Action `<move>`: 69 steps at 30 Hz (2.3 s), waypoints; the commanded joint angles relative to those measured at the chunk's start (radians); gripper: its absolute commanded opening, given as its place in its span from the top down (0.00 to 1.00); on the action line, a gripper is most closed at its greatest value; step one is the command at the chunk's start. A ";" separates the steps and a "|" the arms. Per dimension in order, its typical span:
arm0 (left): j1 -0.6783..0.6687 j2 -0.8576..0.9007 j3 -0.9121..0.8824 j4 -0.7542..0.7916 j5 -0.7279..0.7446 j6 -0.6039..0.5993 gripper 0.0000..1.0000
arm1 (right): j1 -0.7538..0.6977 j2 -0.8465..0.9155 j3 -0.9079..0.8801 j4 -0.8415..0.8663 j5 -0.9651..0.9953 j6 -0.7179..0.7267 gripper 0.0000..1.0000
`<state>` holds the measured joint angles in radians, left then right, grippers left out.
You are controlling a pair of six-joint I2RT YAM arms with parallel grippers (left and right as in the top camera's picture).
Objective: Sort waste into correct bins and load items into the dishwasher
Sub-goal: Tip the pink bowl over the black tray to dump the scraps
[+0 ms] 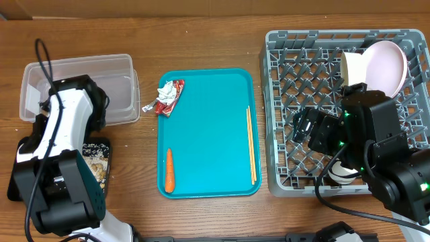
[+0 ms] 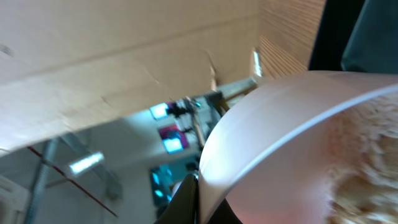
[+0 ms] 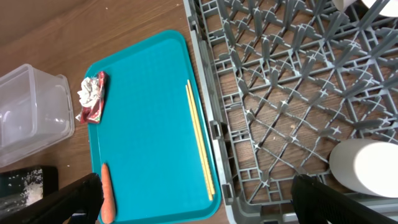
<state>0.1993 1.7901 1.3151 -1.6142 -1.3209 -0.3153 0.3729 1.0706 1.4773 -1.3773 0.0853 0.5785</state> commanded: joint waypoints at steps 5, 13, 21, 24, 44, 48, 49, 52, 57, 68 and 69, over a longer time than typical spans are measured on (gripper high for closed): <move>-0.043 0.009 -0.004 0.022 -0.101 0.117 0.96 | -0.004 -0.003 0.006 0.007 0.011 -0.011 0.00; -0.042 0.008 -0.004 0.018 -0.060 0.109 0.96 | -0.004 -0.003 0.006 0.007 0.011 -0.011 0.00; -0.042 0.008 -0.004 -0.008 0.035 0.030 0.96 | -0.004 -0.003 0.006 0.011 0.011 -0.010 0.00; -0.042 0.008 -0.004 -0.031 -0.008 0.055 0.96 | -0.004 -0.003 0.006 0.013 0.010 -0.010 0.00; -0.087 -0.063 -0.004 0.035 -0.098 0.157 0.96 | -0.004 -0.003 0.006 0.022 0.010 -0.010 0.00; -0.093 -0.075 -0.004 0.007 -0.136 0.179 0.96 | -0.004 -0.003 0.006 0.021 0.010 -0.010 0.00; -0.101 -0.082 -0.004 0.008 -0.146 0.167 0.96 | -0.004 -0.003 0.006 0.021 0.010 -0.010 0.00; -0.106 -0.098 -0.004 0.036 -0.085 0.145 0.96 | -0.004 -0.004 0.006 0.020 0.010 -0.010 0.00; -0.117 -0.124 -0.004 0.062 -0.056 0.113 0.96 | -0.004 -0.004 0.006 0.021 0.010 -0.010 0.00; -0.114 -0.155 -0.005 0.041 -0.048 0.211 0.96 | -0.004 -0.004 0.006 0.019 0.010 -0.010 0.00; -0.117 -0.158 -0.005 0.022 -0.068 0.213 0.96 | -0.004 -0.004 0.006 0.019 0.010 -0.010 0.00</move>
<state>0.0845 1.6634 1.3132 -1.5700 -1.3655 -0.1432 0.3729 1.0706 1.4773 -1.3621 0.0856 0.5751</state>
